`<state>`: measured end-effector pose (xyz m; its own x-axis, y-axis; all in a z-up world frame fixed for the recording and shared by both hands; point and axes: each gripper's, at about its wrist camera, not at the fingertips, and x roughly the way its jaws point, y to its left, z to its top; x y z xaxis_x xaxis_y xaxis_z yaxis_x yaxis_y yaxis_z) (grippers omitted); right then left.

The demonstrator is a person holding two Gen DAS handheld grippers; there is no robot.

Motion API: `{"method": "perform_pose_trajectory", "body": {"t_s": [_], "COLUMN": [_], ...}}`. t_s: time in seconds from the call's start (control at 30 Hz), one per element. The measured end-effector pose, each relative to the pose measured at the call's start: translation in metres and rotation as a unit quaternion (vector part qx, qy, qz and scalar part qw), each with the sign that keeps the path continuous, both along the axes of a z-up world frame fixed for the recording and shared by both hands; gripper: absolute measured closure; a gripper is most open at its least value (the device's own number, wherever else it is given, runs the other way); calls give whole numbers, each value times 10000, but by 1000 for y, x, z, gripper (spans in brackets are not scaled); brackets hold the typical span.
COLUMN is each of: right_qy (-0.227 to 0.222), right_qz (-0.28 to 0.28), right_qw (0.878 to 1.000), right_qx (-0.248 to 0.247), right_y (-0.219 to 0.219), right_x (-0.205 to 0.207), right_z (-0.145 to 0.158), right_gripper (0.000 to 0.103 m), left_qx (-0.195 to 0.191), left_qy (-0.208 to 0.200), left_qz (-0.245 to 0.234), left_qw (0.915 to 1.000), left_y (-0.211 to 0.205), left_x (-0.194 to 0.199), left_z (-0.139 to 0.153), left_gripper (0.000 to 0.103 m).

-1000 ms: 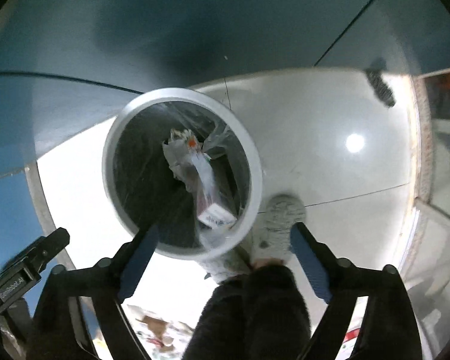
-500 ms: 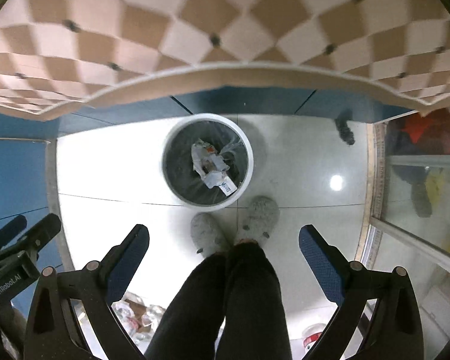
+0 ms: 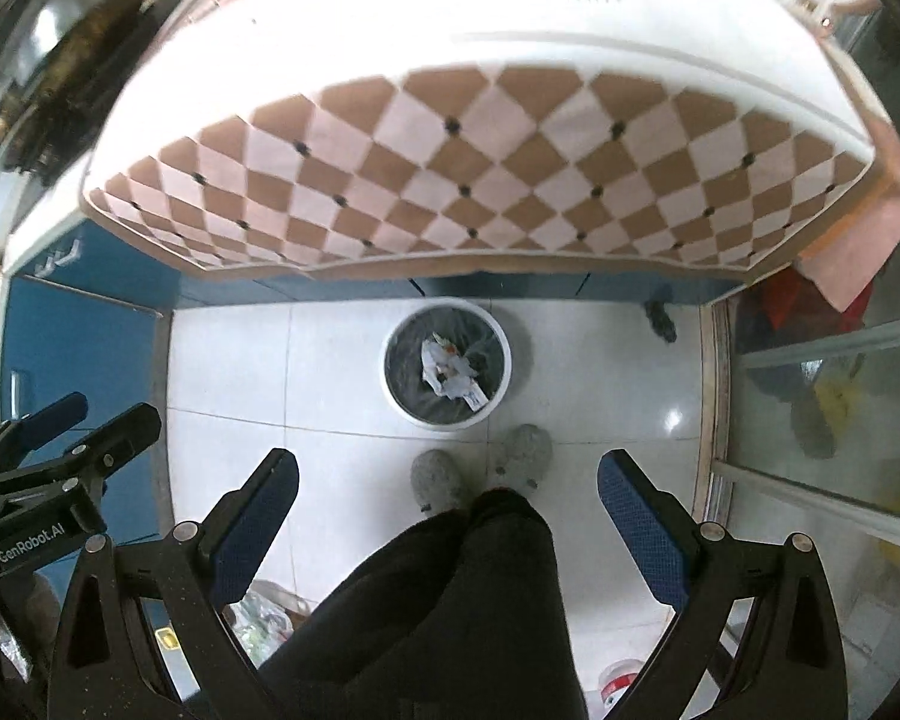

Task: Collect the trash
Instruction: 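Raise both tools back toward the remaining packets on the counter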

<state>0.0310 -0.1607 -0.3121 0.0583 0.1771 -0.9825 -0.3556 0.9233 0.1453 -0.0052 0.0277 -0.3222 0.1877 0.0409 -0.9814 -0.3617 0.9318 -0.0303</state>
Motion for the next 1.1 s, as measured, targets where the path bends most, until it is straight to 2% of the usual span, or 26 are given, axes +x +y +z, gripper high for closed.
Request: {"method": "perform_pose_trajectory", "body": {"t_s": [0.1, 0.2, 0.37, 0.43, 0.47, 0.5, 0.53, 0.67, 0.8, 0.9, 0.93, 1.0, 1.03, 1.1], "right_qy": [-52, -72, -186, -293, -338, -405, -444, -429, -372, -334, -345, -455, -525, -613], "right_qz": [-87, -216, -437, -535, -564, -619, -667, -777, -817, -346, 126, 1033, 1667, 2513], "right_qw": [9997, 9984, 9946, 9921, 9913, 9899, 9887, 9873, 9886, 9940, 9959, 9930, 9846, 9645], "right_qx": [210, 513, 922, 1099, 1142, 1206, 1268, 1316, 1210, 980, 828, 349, -6, -529], "right_y": [-4, -6, -5, -5, -5, -4, -4, -2, 2, 20, 36, 67, 90, 122], "right_x": [0, 7, 43, 71, 82, 99, 117, 187, 271, 333, 353, 379, 391, 405], "right_z": [23, 45, 69, 79, 82, 86, 90, 87, 68, 51, 47, 35, 27, 11], "right_gripper": [2, 2, 2, 2, 2, 2, 2, 2, 2, 2, 2, 2, 2, 2], "left_qx": [112, 415, 948, 1155, 1203, 1237, 1244, 1291, 1593, 2033, 2239, 2347, 2329, 2238], "left_qy": [-182, -443, -786, -974, -1009, -1026, -1020, -779, -385, -97, 33, 190, 316, 481], "left_qz": [10, 62, 243, 357, 395, 424, 452, 551, 573, 732, 860, 987, 1059, 1169], "left_qw": [9998, 9981, 9921, 9879, 9868, 9861, 9859, 9870, 9848, 9763, 9708, 9669, 9662, 9664], "left_y": [2, 7, 25, 34, 37, 41, 46, 61, 74, 79, 83, 86, 87, 89], "left_x": [2, 12, 59, 87, 96, 110, 129, 190, 262, 293, 305, 318, 325, 332], "left_z": [25, 49, 80, 90, 94, 96, 97, 93, 69, 50, 40, 26, 15, 1], "left_gripper": [8, 8, 8, 8, 6, 0, 0, 0, 0, 0, 0, 0, 0, 0]}}
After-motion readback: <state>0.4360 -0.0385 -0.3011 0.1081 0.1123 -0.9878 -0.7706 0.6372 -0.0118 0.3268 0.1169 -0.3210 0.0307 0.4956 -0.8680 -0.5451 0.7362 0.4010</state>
